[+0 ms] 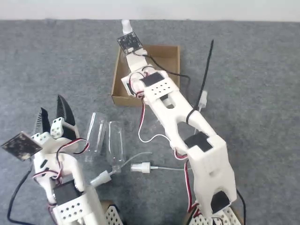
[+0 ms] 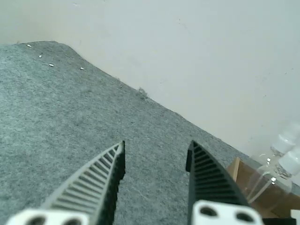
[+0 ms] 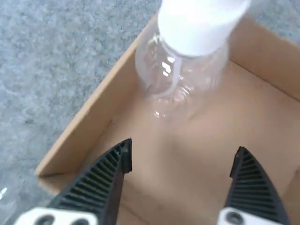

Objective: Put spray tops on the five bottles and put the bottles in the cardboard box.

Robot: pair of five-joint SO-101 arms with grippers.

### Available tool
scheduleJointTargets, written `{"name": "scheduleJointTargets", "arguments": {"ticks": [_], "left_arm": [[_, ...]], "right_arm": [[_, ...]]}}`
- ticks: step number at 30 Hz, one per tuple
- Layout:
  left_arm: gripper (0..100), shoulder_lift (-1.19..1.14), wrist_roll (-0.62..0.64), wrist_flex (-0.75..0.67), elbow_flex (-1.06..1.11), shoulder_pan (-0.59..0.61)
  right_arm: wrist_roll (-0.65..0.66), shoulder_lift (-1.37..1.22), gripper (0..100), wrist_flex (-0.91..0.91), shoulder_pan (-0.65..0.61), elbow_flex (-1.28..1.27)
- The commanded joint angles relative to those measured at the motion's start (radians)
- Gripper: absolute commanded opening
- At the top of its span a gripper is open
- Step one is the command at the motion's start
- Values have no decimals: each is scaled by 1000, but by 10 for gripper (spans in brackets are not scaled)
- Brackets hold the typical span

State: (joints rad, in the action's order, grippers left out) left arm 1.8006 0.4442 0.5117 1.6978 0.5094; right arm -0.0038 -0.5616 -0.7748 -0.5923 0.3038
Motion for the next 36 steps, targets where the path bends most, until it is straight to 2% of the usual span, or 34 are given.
{"name": "scheduleJointTargets", "arguments": {"ticks": [1,25,32,36], "left_arm": [[199,17,-12,-15,-13,5],[199,17,-12,-15,-13,6],[199,17,-12,-15,-13,6],[199,17,-12,-15,-13,6]], "right_arm": [[-11,140,294,-82,-15,37],[0,469,292,-521,-10,35],[216,510,292,-665,-28,35],[273,519,292,-748,-30,35]]}}
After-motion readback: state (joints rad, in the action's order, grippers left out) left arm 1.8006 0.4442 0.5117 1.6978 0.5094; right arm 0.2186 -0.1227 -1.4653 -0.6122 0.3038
